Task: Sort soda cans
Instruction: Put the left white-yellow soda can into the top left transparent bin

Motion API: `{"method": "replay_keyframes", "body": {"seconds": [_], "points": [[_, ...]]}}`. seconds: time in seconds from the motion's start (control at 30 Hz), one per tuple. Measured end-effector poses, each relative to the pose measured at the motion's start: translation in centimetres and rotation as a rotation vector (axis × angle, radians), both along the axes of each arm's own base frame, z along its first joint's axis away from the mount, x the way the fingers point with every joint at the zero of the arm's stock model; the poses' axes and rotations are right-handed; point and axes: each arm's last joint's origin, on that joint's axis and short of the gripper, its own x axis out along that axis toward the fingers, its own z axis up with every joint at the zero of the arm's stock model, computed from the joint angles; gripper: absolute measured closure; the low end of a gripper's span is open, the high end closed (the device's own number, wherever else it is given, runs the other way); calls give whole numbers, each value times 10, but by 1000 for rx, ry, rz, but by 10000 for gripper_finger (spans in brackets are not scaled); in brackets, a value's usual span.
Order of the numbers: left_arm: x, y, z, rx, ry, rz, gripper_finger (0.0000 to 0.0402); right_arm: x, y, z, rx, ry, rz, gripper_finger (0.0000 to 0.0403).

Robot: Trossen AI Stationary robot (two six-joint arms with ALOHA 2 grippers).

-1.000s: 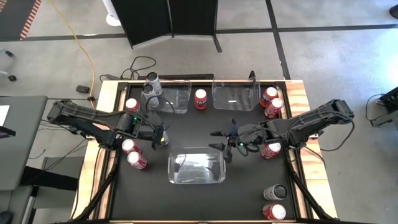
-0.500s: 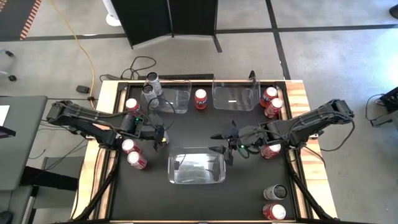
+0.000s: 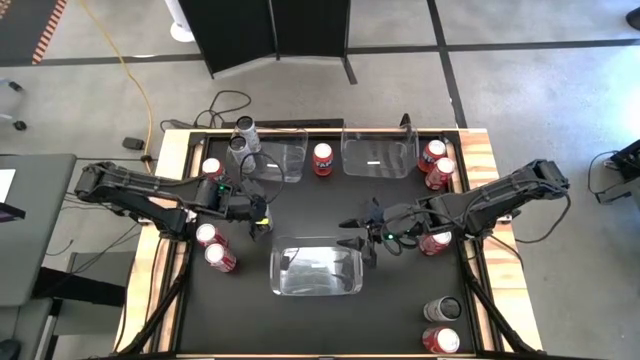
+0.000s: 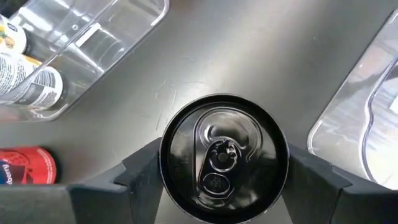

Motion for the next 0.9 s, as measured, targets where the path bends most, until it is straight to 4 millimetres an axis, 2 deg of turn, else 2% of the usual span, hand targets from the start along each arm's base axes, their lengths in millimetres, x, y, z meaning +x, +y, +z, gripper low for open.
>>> {"method": "replay_keyframes", "body": {"seconds": [0.17, 0.43, 0.53, 0.7, 0.8, 0.9], "points": [[3, 7, 7, -16, -16, 27, 149, -1, 0, -1, 39, 13, -19, 148], [10, 38, 72, 63, -175, 32, 149, -4, 8, -3, 66, 31, -5, 148], [5, 58, 95, 96, -210, 89, 149, -4, 11, -3, 76, 32, -1, 148], [-5, 89, 121, 133, -268, 232, 149, -5, 12, -3, 79, 33, 2, 148], [-4, 106, 126, 163, -261, 263, 149, -3, 7, -3, 78, 31, -18, 148], [5, 125, 118, 195, -179, 258, 149, -1, -3, -3, 79, 30, -54, 148]]}}
